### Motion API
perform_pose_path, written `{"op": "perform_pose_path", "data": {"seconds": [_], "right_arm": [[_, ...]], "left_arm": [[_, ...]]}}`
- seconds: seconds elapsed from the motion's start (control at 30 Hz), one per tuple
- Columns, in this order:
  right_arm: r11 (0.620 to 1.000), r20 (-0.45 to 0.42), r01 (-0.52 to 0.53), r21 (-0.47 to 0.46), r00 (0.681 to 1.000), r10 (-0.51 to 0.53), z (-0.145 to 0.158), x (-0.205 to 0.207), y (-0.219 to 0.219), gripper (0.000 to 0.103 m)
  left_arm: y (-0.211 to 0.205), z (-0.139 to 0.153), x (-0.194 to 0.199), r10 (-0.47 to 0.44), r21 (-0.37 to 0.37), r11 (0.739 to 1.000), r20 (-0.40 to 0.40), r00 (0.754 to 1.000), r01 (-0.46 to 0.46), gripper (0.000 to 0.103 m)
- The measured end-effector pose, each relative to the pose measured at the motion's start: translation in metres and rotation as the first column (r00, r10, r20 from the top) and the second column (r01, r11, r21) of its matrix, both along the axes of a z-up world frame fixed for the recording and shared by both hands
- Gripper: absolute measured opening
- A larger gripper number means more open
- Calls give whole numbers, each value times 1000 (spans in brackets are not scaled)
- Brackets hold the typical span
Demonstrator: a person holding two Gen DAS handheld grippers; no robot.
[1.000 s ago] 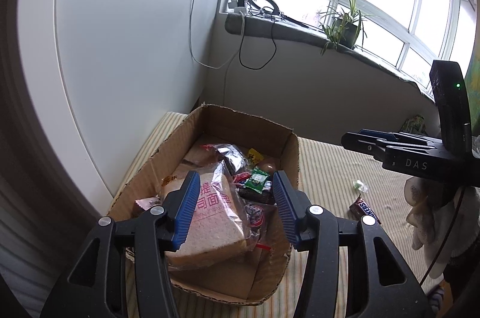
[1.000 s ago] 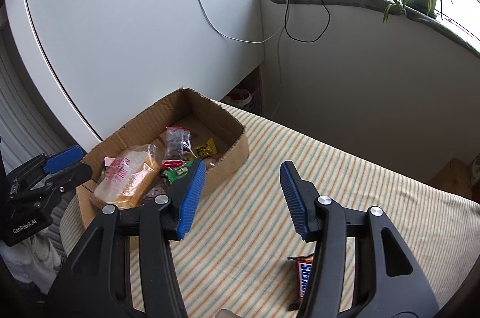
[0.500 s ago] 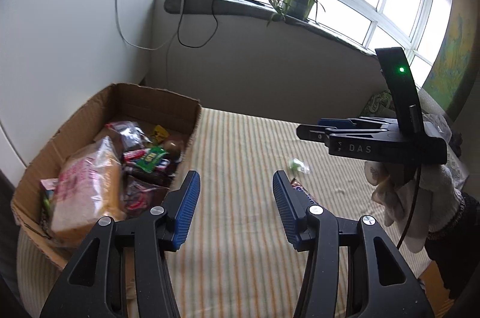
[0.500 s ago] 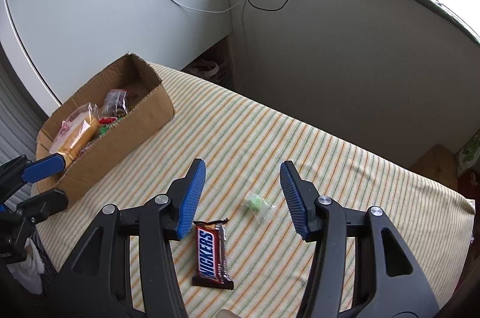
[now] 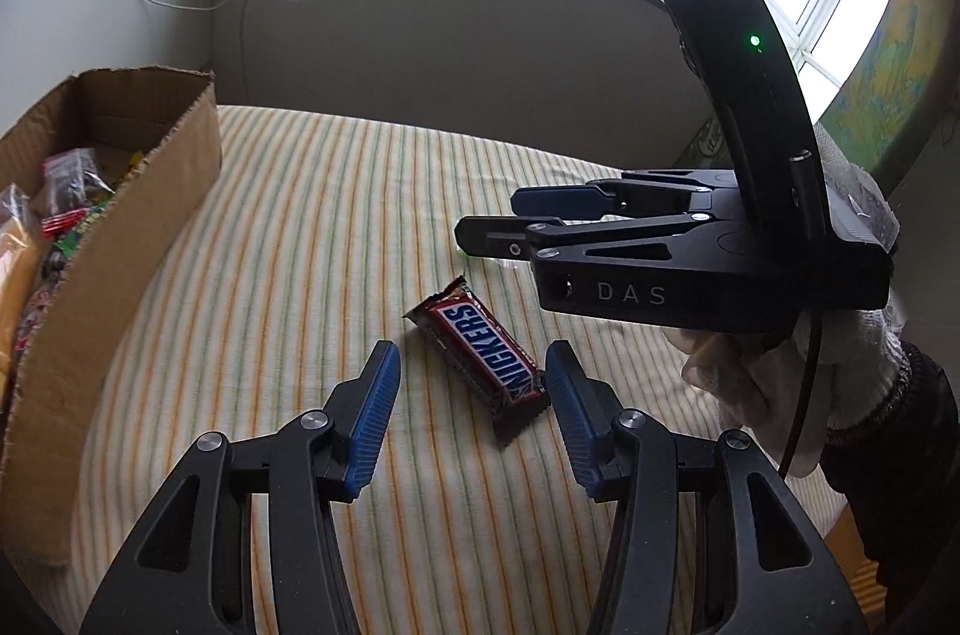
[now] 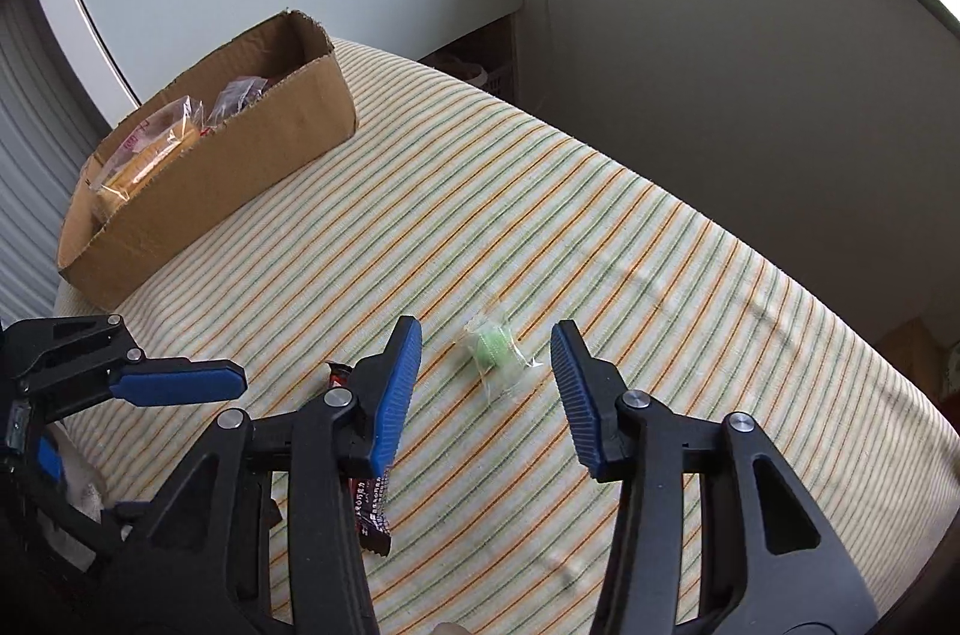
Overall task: Organize snacks
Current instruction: 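Close the left tool on the Snickers bar while the right tool grasps the clear green-sweet bag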
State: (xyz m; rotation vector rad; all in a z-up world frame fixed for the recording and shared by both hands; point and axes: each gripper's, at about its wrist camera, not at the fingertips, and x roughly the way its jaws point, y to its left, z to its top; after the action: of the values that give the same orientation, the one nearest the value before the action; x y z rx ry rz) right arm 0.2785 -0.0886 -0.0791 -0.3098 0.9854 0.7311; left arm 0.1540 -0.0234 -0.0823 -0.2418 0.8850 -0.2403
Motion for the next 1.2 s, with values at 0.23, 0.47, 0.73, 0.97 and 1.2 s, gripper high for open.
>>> {"op": "perform_pose_path", "data": {"seconds": [0.23, 0.47, 0.73, 0.97, 1.2], "right_arm": [[999, -13, -25, -23, 1000, 25, -16, 6, 2, 40], [997, 8, -46, -58, 999, 46, -20, 7, 4, 31], [997, 27, -15, -81, 1000, 17, -19, 8, -2, 22], [997, 43, 21, -73, 999, -18, -12, 2, -11, 21], [998, 63, 39, -44, 997, -37, 7, -7, -8, 21]], "left_arm": [[-9, -14, 20, 29, 25, 999, -40, 999, -28, 49], [-16, -23, 30, 46, 59, 997, -45, 998, -43, 52], [-27, -28, 35, 22, 131, 991, -27, 999, -18, 43], [-21, -27, 35, 1, 132, 991, -15, 1000, 1, 27], [0, -5, 19, 16, 121, 992, 26, 1000, -20, 27]]}}
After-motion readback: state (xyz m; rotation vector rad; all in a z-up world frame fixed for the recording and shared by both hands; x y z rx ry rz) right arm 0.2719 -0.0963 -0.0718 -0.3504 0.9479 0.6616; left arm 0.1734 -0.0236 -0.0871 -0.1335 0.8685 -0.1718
